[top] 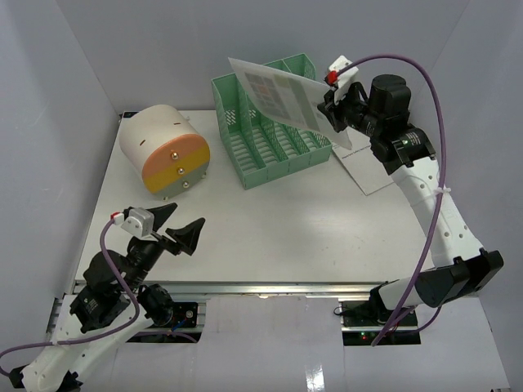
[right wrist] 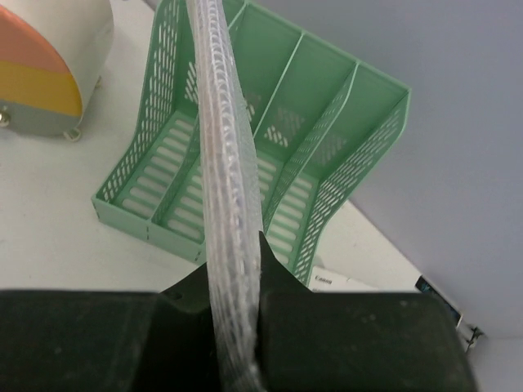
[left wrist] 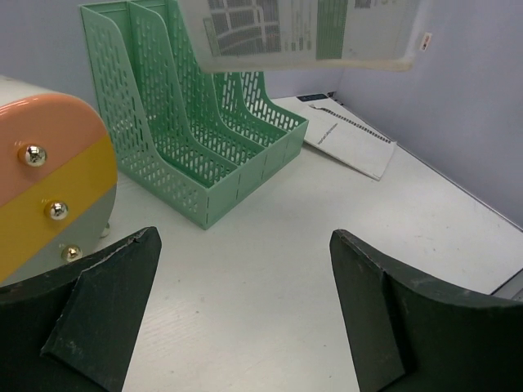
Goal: Organize the desk
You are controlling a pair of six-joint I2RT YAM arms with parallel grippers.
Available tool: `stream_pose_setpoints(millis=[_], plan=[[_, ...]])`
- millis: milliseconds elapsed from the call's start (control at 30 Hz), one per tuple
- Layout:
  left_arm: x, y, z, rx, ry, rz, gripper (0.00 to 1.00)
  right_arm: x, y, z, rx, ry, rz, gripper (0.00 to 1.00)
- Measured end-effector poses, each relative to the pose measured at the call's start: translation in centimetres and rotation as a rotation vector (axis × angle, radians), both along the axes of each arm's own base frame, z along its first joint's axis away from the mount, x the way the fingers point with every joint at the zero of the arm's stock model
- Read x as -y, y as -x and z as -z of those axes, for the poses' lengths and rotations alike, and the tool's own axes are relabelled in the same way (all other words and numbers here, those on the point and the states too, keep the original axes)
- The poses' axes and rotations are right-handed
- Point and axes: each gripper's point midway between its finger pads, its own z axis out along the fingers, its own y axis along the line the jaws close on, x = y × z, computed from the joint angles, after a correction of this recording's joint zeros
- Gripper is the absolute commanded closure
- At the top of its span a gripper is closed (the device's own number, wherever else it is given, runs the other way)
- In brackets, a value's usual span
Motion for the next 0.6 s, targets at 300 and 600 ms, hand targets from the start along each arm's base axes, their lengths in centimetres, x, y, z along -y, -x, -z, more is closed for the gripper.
stream_pose_setpoints(millis=[300,600], plan=[[0.8,0.0,1.9,-0.055,-0.005,0.028,0.04,-0.5,-0.4,3.9,-0.128,-0.023,0.062,0.92],[3.3,-0.7,2.5,-0.035,-0.125,0.109,0.03,-1.1,0.3,4.1,-0.136,0.043,0.008,0.92]])
